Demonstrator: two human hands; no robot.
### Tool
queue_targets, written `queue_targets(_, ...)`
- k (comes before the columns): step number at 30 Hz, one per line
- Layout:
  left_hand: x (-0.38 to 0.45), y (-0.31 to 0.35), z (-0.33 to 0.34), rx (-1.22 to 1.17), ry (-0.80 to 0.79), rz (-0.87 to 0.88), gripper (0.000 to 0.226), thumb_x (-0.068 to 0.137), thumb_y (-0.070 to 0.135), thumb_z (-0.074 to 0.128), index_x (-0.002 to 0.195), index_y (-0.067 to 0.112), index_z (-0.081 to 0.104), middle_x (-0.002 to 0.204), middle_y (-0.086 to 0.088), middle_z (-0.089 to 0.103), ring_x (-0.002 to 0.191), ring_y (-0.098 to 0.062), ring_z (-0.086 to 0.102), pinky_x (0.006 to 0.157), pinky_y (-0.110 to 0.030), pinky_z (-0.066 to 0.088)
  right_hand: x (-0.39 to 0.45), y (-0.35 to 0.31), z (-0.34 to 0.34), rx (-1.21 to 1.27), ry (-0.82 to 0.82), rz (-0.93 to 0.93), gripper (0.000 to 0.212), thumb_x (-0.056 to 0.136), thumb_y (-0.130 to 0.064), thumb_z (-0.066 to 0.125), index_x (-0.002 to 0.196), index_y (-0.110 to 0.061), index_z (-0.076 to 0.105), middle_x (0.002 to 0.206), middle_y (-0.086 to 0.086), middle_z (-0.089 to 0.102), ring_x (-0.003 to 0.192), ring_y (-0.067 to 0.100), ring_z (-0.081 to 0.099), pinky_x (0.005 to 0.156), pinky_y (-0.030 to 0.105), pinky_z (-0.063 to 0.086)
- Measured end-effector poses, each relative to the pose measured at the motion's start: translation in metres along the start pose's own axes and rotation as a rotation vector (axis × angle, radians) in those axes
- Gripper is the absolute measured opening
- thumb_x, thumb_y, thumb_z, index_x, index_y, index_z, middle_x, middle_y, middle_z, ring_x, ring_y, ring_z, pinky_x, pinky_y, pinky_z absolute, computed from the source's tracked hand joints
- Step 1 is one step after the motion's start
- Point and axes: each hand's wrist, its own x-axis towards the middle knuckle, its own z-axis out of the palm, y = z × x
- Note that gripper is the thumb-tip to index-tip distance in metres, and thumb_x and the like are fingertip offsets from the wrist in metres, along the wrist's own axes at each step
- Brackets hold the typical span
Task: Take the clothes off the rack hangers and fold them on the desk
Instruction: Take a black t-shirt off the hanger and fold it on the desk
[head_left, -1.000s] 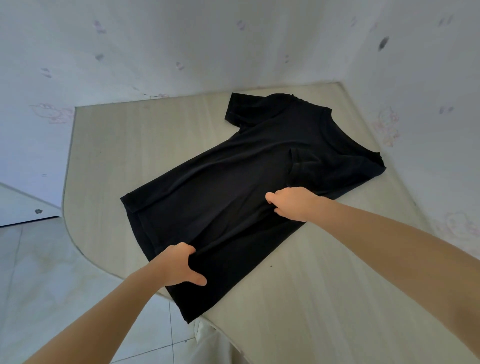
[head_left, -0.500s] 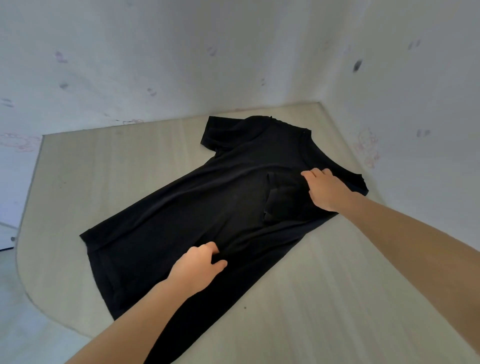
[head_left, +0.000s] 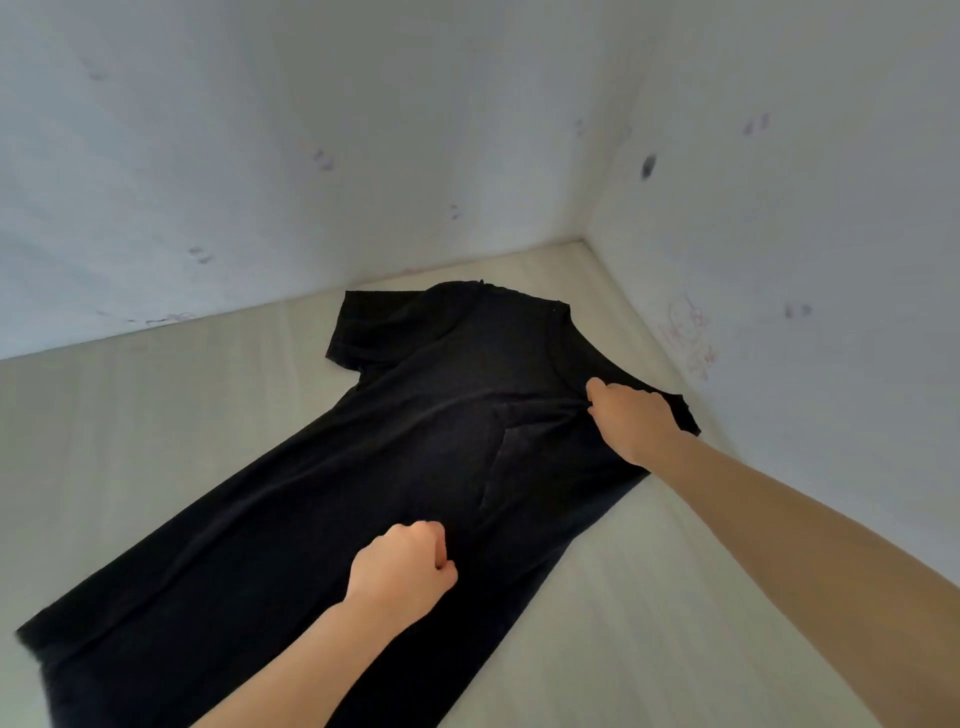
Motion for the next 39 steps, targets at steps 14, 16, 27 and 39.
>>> queue_targets(14, 0.114, -0.044, -0.115, -0.188, 0.48, -0.116, 0.009, 0.093, 0.029, 0.056, 0.09, 0.02, 0.058, 0.09, 0.005, 0.057, 0.073, -0.011, 0.054, 0.062, -0.025, 0.038, 0.113, -0.019, -0.067, 0.182, -0.152, -0.031, 0.031, 0.1, -0.03, 0.039, 0.116, -0.007, 0.054, 0.112, 0.011, 0.055, 0.094, 0.025, 0.056, 0.084, 0.039, 0.05)
queue_targets(16, 0.129, -0.058, -0.116, -0.228, 0.474, -0.164, 0.017, 0.093, 0.031, 0.057, 0.102, 0.017, 0.057, 0.099, 0.004, 0.055, 0.081, -0.015, 0.054, 0.069, -0.03, 0.041, 0.135, -0.027, -0.069, 0.18, -0.137, -0.042, 0.039, 0.1, -0.029, 0.04, 0.131, -0.006, 0.047, 0.126, 0.013, 0.049, 0.106, 0.028, 0.053, 0.092, 0.042, 0.047)
queue_targets(27, 0.147, -0.064, -0.099, -0.28, 0.458, -0.128, 0.013, 0.09, 0.031, 0.064, 0.091, 0.018, 0.062, 0.077, 0.009, 0.058, 0.07, -0.006, 0.053, 0.063, -0.021, 0.038, 0.207, -0.072, -0.06, 0.271, -0.14, -0.032, 0.051, 0.099, -0.035, 0.046, 0.145, -0.019, 0.032, 0.141, 0.014, 0.04, 0.128, 0.038, 0.034, 0.105, 0.046, 0.034)
queue_targets(39, 0.103, -0.044, -0.103, -0.286, 0.646, 0.122, 0.016, 0.093, 0.031, 0.058, 0.083, 0.024, 0.047, 0.071, 0.012, 0.053, 0.056, -0.006, 0.051, 0.053, -0.017, 0.036, 0.157, -0.029, -0.099, 0.787, -0.09, 0.0, 0.016, 0.09, -0.023, 0.063, 0.096, -0.008, 0.064, 0.089, 0.004, 0.063, 0.081, 0.018, 0.058, 0.072, 0.027, 0.045)
